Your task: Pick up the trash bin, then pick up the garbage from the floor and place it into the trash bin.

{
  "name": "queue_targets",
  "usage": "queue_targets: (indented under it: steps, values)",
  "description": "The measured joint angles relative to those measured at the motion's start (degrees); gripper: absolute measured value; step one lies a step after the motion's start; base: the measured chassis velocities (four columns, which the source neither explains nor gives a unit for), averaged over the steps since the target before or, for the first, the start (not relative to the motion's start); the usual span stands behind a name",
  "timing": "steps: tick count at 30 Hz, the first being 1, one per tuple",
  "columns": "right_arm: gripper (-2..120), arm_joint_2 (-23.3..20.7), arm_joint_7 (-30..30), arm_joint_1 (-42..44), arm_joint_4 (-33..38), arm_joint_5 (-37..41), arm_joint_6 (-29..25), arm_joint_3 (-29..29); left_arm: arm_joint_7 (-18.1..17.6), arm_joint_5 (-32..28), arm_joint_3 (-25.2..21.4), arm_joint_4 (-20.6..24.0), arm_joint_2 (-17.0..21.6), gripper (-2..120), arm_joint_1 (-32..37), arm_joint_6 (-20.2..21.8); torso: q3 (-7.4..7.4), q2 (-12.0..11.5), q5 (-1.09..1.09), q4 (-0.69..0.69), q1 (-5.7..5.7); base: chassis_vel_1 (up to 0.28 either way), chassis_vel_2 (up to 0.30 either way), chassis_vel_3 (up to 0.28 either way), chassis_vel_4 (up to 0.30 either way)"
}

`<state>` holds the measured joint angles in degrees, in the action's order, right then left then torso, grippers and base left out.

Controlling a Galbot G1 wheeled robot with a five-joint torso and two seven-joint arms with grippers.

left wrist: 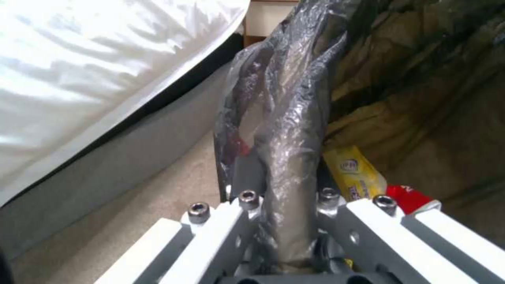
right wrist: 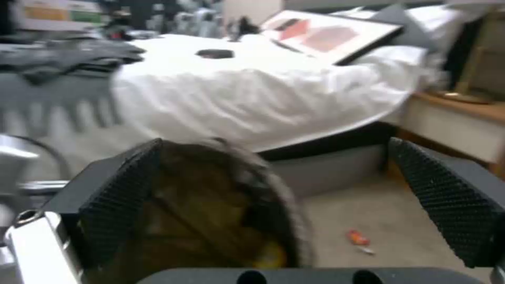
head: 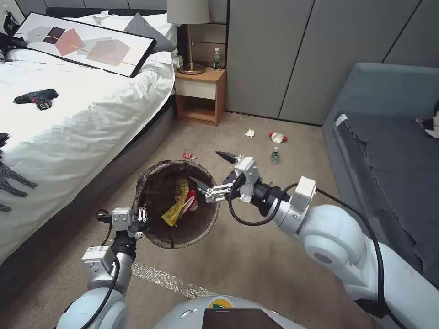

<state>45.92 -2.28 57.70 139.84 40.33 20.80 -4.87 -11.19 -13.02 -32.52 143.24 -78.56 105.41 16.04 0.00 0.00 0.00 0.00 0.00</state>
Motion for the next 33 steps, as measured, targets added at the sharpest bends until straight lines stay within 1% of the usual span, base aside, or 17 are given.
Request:
queue_targets:
  steps: [2, 3, 5, 6, 10, 12, 14, 16, 17, 20, 21, 23, 25, 26, 29, 30, 33]
  values:
    - [100, 0.1, -0.3, 1.4, -0.1, -1.4, -0.9, -0.8, 0.0, 0.0, 0.0, 0.0, 0.0, 3, -0.1, 0.0, 0.00, 0.0, 0.00, 0.00, 0.00, 0.000, 0.000, 0.000, 0.000]
    - [100, 1.1, -0.2, 5.8, -0.8, -4.7, -3.4, -4.2, 0.1, 0.0, 0.0, 0.0, 0.0, 3, -0.2, 0.0, 0.00, 0.0, 0.00, 0.01, 0.00, 0.000, 0.000, 0.000, 0.000]
    - [100, 2.6, -0.1, 10.2, -1.1, -7.4, -5.6, -7.0, 0.2, 0.0, 0.1, 0.0, -0.1, 3, -0.3, -0.2, 0.00, 0.0, 0.01, 0.00, 0.00, 0.000, 0.000, 0.000, 0.000]
    - [100, 2.6, -0.1, 10.2, -1.1, -7.4, -5.6, -7.0, 0.2, 0.0, 0.1, 0.0, -0.1, 3, -0.3, -0.2, 0.00, 0.0, 0.01, 0.00, 0.00, 0.000, 0.000, 0.000, 0.000]
    - [100, 7.9, 0.0, 23.5, -1.0, -15.1, -11.3, -15.4, 0.3, -0.2, -0.1, 0.0, 0.2, 3, -0.4, -0.4, 0.00, 0.0, 0.01, -0.02, 0.00, 0.000, 0.000, 0.000, 0.000]
    - [100, 8.9, 0.1, 25.5, -1.0, -16.7, -12.4, -17.0, 0.3, -0.2, -0.1, 0.0, 0.3, 3, -0.4, -0.5, 0.00, 0.0, -0.01, -0.02, 0.00, 0.000, 0.000, 0.000, 0.000]
    - [100, 12.1, 0.3, 30.7, -1.2, -21.2, -15.0, -21.2, 0.4, -0.2, 0.0, 0.0, 0.4, 3, -0.6, -0.5, 0.00, 0.0, 0.00, -0.02, 0.00, 0.000, 0.000, 0.000, 0.000]
    - [100, 15.0, 0.1, 34.3, -1.3, -24.0, -17.1, -23.5, 0.4, -0.2, 0.2, 0.0, 0.5, 3, -0.7, -0.5, 0.00, 0.0, -0.01, -0.01, 0.00, 0.000, 0.000, 0.000, 0.000]
    - [100, 15.0, 0.1, 34.3, -1.3, -24.0, -17.1, -23.5, 0.4, -0.2, 0.2, 0.0, 0.5, 3, -0.7, -0.5, 0.00, 0.0, -0.01, -0.01, 0.00, 0.000, 0.000, 0.000, 0.000]
    - [100, 19.2, -0.2, 38.6, -1.6, -28.4, -20.1, -25.8, 0.4, -0.3, 0.3, 0.0, 0.7, 3, -0.9, -0.5, 0.00, 0.0, -0.01, 0.00, 0.00, 0.000, 0.000, 0.000, 0.000]
    - [100, 19.2, -0.2, 38.6, -1.6, -28.4, -20.1, -25.8, 0.4, -0.3, 0.3, 0.0, 0.7, 3, -0.9, -0.5, 0.00, 0.0, -0.01, 0.00, 0.00, 0.000, 0.000, 0.000, 0.000]
    - [100, 22.8, -0.3, 40.7, -1.6, -31.2, -21.3, -27.1, 0.5, -0.4, 0.3, 0.0, 0.6, 3, -1.1, -0.5, 0.00, 0.0, -0.01, 0.00, 0.00, 0.000, 0.000, 0.000, 0.000]
    - [100, 25.2, -0.6, 42.1, -1.6, -33.4, -22.5, -27.7, 0.5, -0.4, 0.3, 0.0, 0.6, 3, -1.2, -0.6, 0.00, 0.0, -0.02, 0.00, 0.00, 0.000, 0.000, 0.000, 0.000]
    - [100, 25.2, -0.6, 42.1, -1.6, -33.4, -22.5, -27.7, 0.5, -0.4, 0.3, 0.0, 0.6, 3, -1.2, -0.6, 0.00, 0.0, -0.02, 0.00, 0.00, 0.000, 0.000, 0.000, 0.000]
    - [100, 30.8, -0.9, 44.9, -1.6, -37.3, -25.4, -29.0, 0.7, -0.4, 0.3, 0.0, 0.5, 3, -1.3, -0.6, 0.00, 0.0, -0.02, 0.00, 0.00, 0.000, 0.000, 0.000, 0.000]
    - [100, 30.8, -0.9, 44.9, -1.6, -37.3, -25.4, -29.0, 0.7, -0.4, 0.3, 0.0, 0.5, 3, -1.3, -0.6, 0.00, 0.0, -0.02, 0.00, 0.00, 0.000, 0.000, 0.000, 0.000]
    - [100, 34.8, -2.3, 46.5, -1.6, -39.3, -27.4, -29.1, 0.9, -0.2, 0.4, 0.0, 0.5, 3, -1.3, -0.9, 0.00, 0.0, -0.02, -0.01, 0.00, 0.000, 0.000, 0.000, 0.000]
